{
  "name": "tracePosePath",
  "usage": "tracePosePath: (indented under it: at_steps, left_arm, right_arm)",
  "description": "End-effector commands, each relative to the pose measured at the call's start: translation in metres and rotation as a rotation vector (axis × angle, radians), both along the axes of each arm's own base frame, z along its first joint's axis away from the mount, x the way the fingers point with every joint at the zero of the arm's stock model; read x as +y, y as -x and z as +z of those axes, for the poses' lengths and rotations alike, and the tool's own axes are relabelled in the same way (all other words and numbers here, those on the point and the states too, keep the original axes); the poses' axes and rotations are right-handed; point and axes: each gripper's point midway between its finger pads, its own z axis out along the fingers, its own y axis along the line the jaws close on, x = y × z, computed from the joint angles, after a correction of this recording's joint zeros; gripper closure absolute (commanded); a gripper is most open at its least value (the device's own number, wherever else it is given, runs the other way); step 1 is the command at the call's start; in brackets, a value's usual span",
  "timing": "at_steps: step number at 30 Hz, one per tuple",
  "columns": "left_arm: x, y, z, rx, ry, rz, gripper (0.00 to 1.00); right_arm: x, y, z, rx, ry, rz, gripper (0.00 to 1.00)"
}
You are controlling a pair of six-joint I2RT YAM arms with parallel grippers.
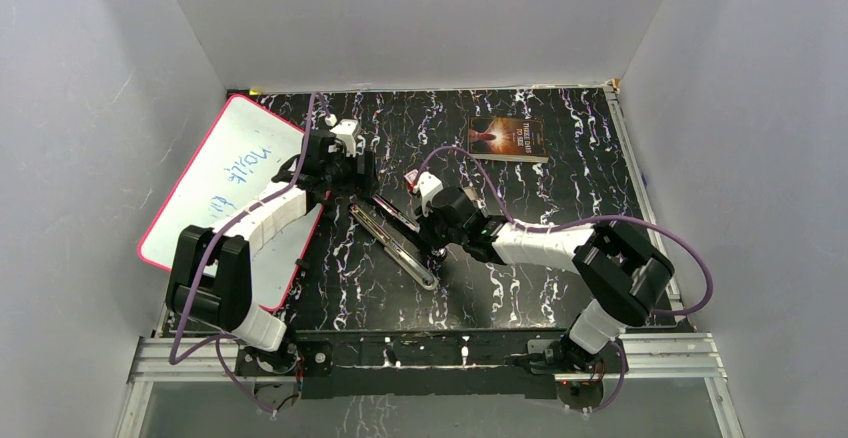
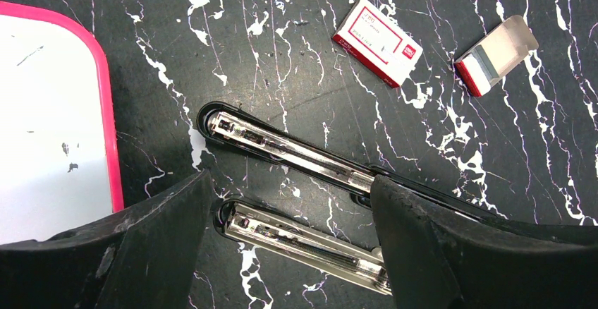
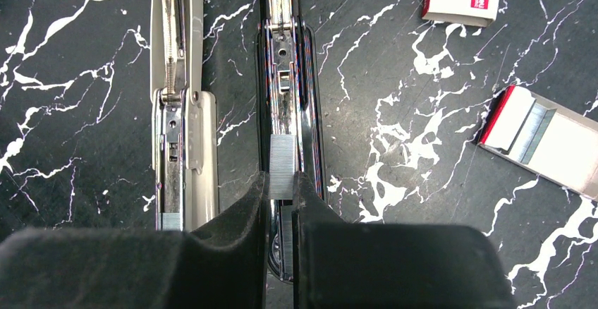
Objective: Load the staples into the stapler
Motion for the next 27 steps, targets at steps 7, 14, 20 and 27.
tracePosePath:
  at_steps: [7,14,20,27]
  left_arm:
    - [-0.003,-0.008,0.02,-0.045,0.019,-0.01,0.19]
    - [-0.003,-0.008,0.02,-0.043,0.018,-0.01,0.19]
    - [-0.003,-0.009,0.02,-0.044,0.02,-0.012,0.19]
    - [-0.003,-0.009,0.02,-0.042,0.021,-0.011,0.19]
  right_arm:
    - [0.006,-0.003,0.005,-0.009,-0.008,0.0,1.0]
    - [0.006,-0.003,0.009,-0.014,-0.016,-0.001,1.0]
    - [0.008,-0.003,0.022,-0.047,-0.061,0.005,1.0]
    - [0.007,-0.003,0.023,-0.052,-0.065,0.006,1.0]
